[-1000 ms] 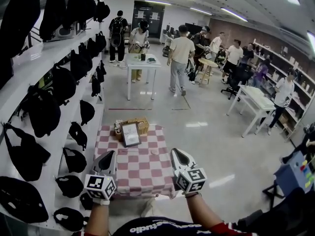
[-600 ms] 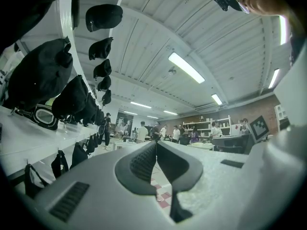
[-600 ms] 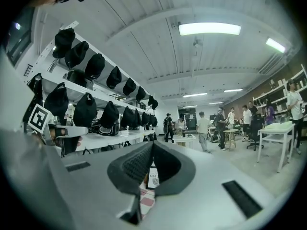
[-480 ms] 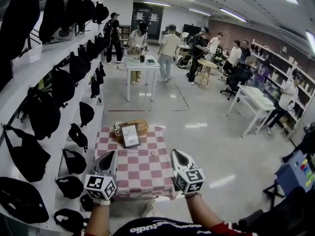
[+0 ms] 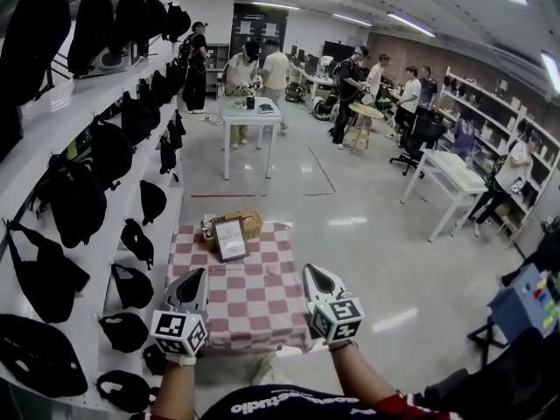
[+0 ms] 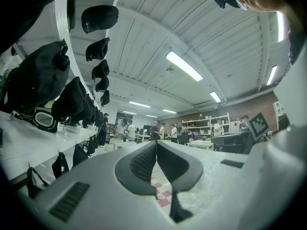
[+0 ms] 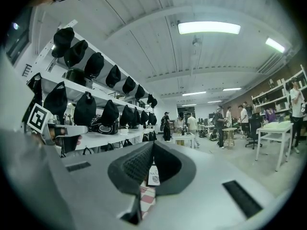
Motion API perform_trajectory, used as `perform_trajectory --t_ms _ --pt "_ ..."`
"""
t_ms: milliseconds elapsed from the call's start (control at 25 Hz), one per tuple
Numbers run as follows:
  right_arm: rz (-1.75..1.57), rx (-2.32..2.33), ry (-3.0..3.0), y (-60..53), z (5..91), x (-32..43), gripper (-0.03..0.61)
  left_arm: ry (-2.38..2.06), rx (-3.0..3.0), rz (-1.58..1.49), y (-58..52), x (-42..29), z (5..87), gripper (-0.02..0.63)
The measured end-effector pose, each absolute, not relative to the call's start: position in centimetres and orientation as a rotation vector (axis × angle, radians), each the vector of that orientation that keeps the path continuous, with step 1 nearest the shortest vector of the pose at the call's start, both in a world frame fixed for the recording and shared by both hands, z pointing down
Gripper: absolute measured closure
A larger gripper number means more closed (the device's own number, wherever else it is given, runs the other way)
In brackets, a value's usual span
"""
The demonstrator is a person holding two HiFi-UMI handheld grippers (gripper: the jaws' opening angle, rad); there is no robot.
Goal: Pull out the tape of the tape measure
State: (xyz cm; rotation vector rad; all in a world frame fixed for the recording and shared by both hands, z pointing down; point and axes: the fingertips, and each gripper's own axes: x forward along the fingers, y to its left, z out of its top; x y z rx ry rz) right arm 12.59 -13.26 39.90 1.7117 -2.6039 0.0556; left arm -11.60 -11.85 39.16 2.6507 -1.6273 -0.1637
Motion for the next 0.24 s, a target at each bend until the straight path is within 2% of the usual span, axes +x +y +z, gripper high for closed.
perform_trajectory --t_ms 240 --pt "0.056 1.714 -2.607 -12.56 39.84 12.75 0.584 -1.602 2.629 -0.176 -11.51 -11.57 39.46 0.606"
